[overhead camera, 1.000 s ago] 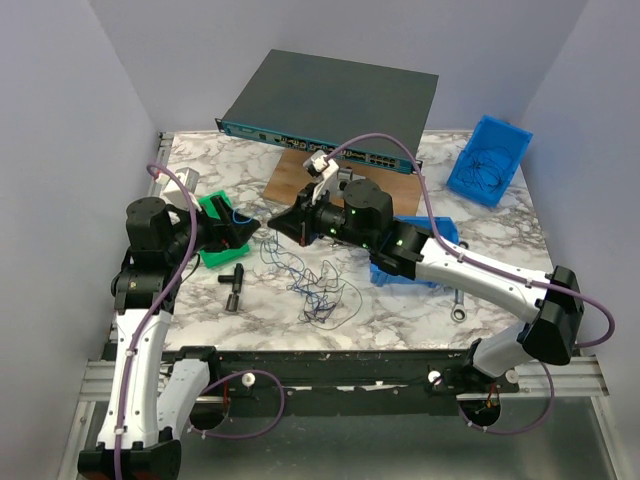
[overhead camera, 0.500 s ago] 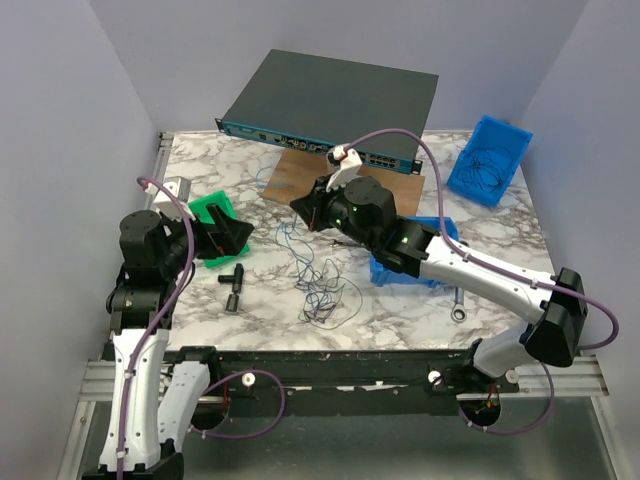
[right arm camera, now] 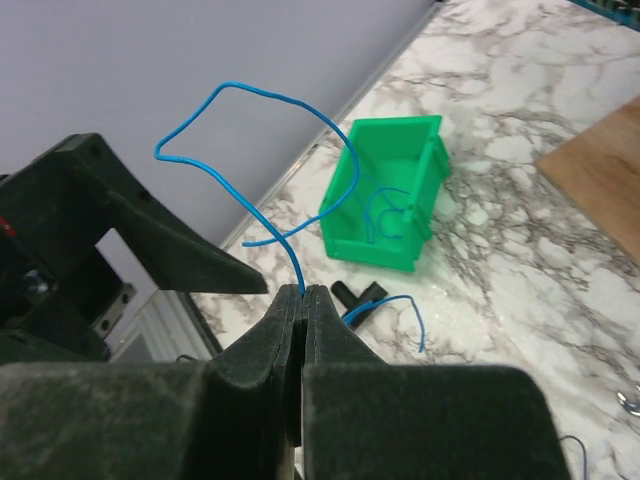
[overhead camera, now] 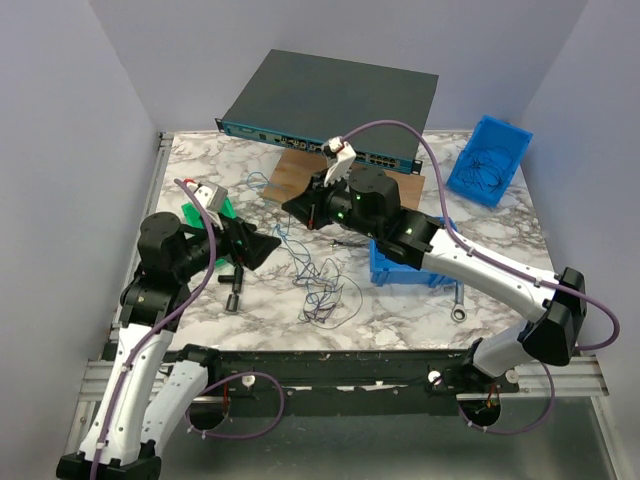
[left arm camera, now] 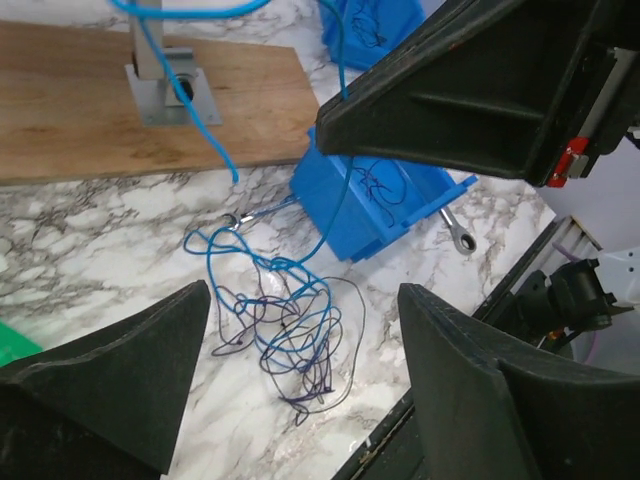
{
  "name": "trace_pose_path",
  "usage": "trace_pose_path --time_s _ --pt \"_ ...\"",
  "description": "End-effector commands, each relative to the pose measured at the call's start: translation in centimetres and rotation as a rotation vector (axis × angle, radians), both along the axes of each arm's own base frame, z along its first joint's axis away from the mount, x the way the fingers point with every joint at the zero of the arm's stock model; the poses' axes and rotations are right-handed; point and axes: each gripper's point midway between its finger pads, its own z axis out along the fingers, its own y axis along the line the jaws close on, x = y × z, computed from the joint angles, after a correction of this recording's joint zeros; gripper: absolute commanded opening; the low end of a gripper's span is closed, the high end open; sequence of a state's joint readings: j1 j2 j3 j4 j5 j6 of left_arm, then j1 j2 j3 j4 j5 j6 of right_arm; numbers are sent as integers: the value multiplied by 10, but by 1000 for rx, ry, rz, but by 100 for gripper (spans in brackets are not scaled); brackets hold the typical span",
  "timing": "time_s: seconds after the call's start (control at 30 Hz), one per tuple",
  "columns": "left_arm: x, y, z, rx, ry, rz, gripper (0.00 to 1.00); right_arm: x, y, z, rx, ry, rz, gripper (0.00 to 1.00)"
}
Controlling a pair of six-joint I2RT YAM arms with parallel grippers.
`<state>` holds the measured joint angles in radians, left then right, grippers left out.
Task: Untangle the cables
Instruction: Untie the cable.
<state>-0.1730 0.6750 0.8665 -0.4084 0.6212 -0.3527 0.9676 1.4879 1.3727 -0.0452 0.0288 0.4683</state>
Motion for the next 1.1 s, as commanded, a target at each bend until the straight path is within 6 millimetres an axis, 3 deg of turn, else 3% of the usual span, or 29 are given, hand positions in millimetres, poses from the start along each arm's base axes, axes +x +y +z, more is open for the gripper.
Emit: trace_pose_path --time_s 0.0,0.3,0.37,0.47,0.5,0.6,0.63,0.83,1.07 --pt "9 -15 22 -5 -87 -46 74 -23 18 16 48 29 146 1" --pt "17 -28 22 10 -63 -60 50 -43 28 29 99 67 267 1" --pt "19 -29 23 5 -62 -58 38 -46 30 29 101 73 286 1" --pt "21 -29 28 -8 -79 -47 4 -47 30 22 86 75 289 2" --pt "21 -27 30 -7 -85 -29 0 -44 27 17 73 74 269 11" --pt "22 -17 32 7 -92 33 0 -30 8 -4 23 49 145 62" --pt "22 -14 31 19 -87 47 0 -26 1 -10 7 36 111 69" --pt "18 -12 29 33 -90 45 0 -22 -32 -55 -106 -7 24 70" --pt "12 -18 31 22 -96 -4 0 -41 -16 -92 -125 -64 207 68"
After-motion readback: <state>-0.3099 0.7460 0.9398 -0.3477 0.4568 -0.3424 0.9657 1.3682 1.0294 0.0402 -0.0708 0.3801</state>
